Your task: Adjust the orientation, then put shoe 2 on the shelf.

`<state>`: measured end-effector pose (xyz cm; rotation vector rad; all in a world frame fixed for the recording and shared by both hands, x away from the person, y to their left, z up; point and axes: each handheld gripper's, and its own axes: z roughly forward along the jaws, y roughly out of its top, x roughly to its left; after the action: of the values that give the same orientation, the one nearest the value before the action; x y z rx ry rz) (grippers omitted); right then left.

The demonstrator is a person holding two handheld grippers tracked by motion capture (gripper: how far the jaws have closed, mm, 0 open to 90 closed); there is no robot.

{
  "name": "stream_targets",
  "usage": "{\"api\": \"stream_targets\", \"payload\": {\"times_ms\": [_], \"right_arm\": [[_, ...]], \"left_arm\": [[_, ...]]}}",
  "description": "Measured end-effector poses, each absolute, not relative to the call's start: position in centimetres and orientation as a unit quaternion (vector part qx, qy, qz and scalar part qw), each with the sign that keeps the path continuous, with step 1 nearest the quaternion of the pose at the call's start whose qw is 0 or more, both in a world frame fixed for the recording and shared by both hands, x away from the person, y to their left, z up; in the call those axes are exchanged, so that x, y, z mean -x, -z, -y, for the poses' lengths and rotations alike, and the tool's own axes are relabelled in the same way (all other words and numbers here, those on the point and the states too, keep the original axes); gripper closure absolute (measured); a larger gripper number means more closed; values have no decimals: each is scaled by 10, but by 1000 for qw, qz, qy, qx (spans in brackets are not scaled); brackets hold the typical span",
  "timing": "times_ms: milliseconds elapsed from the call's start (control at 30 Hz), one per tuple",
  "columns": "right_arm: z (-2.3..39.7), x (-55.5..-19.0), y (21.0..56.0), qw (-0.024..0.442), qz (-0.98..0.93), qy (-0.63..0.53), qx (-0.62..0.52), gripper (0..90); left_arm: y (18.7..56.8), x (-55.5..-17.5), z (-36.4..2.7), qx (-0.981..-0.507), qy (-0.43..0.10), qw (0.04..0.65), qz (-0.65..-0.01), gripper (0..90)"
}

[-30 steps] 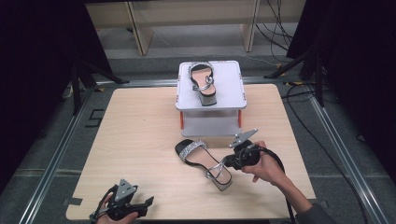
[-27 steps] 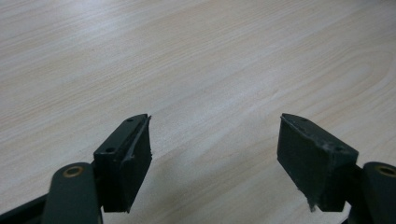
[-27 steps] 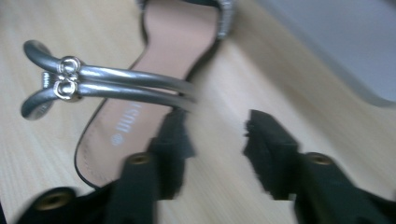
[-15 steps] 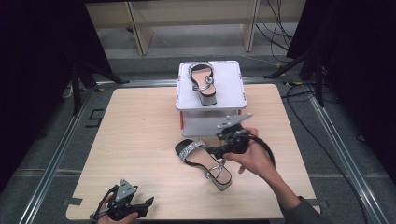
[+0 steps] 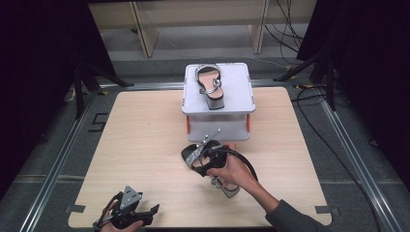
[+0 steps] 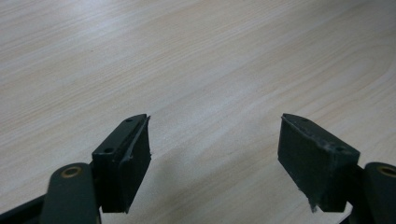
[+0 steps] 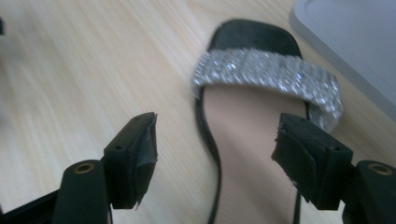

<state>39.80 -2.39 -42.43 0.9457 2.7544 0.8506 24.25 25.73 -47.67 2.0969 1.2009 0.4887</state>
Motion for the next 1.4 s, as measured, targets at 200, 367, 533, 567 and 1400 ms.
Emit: {"api": "stream_targets", "payload": {"times_ms": [200,367,533,567,1400], "right_arm": [[43,-405,435,58,-900,-264,-342,291],[46,-405,439,44,-897,-243,-365,266],[46,-407,446,48,-906,-237,-347,255],[47,-407,447,47,-906,-233,-350,252],[39,-402,461,56,-925,-189,-326,340]], "left_arm": [[476,-243,-257,-806,-181,327,-458,250],[477,-243,-258,-804,-191,321,-462,250],[477,-243,-256,-797,-193,331,-467,249],[477,-243,-256,-798,-193,330,-466,249],[477,-243,-256,-798,-192,332,-465,249]]}}
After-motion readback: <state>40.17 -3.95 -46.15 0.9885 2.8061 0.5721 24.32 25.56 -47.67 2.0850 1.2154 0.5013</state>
